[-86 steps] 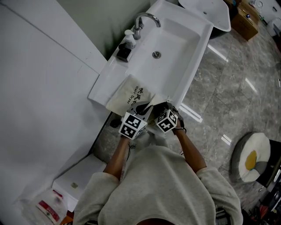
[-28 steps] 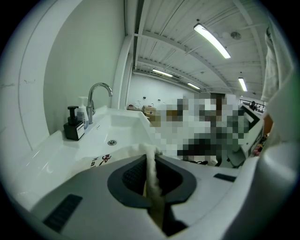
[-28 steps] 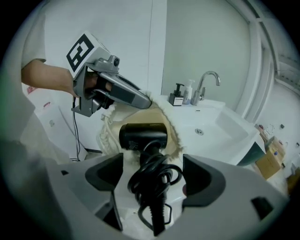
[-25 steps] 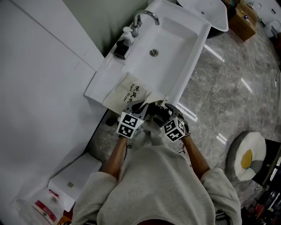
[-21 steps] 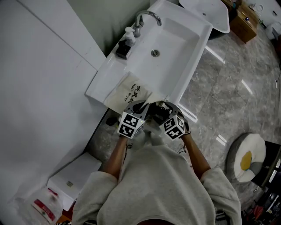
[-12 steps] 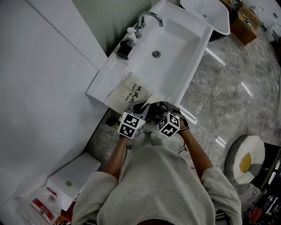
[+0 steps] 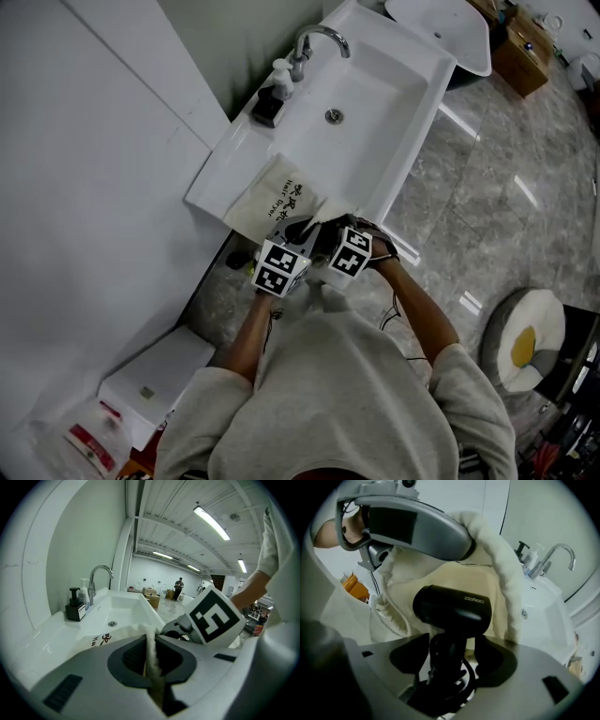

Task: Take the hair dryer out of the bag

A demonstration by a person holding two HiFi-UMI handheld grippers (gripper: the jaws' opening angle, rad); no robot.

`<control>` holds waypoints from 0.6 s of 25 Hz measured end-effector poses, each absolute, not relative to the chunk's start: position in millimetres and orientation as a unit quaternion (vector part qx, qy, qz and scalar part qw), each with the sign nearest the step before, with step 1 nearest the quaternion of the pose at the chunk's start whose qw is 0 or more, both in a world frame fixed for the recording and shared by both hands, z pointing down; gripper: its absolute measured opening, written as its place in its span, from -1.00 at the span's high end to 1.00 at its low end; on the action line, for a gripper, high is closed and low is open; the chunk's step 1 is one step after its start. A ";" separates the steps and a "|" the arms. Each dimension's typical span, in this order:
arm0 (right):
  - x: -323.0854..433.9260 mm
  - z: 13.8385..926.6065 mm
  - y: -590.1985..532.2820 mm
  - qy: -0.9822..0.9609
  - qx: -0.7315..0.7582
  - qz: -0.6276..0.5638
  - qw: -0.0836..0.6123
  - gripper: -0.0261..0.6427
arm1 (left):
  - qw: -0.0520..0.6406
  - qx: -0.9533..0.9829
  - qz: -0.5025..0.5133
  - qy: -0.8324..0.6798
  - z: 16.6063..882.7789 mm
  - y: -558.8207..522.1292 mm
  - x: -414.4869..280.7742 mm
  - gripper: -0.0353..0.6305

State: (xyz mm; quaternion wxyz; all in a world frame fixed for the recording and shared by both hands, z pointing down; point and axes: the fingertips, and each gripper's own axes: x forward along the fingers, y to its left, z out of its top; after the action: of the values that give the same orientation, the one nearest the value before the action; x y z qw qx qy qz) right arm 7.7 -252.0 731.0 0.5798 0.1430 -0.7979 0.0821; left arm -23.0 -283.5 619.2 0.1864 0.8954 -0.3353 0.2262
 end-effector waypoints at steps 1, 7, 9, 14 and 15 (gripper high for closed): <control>8.2 732.2 -254.4 -0.794 0.145 0.083 0.585 0.08 | 0.187 0.895 0.226 -0.336 618.8 -283.7 -23.1 0.82; 11.1 748.7 -251.3 -0.765 0.124 0.110 0.622 0.08 | 0.188 0.897 0.225 -0.332 619.3 -282.9 -21.9 0.82; 8.7 752.5 -251.7 -0.759 0.120 0.119 0.629 0.08 | 0.188 0.898 0.223 -0.330 618.6 -283.2 -22.0 0.82; 7.6 760.1 -251.9 -0.741 0.104 0.132 0.650 0.11 | 0.193 0.899 0.223 -0.324 620.1 -281.1 -21.4 0.82; 7.4 761.3 -251.7 -0.738 0.100 0.137 0.652 0.11 | 0.194 0.899 0.222 -0.325 620.5 -281.7 -21.6 0.82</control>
State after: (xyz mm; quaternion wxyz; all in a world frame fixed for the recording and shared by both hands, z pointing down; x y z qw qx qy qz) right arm 7.4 -251.7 761.3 0.6525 0.1001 -0.7385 0.1374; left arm -21.6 -281.7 620.5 0.1936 0.8988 -0.3246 0.2220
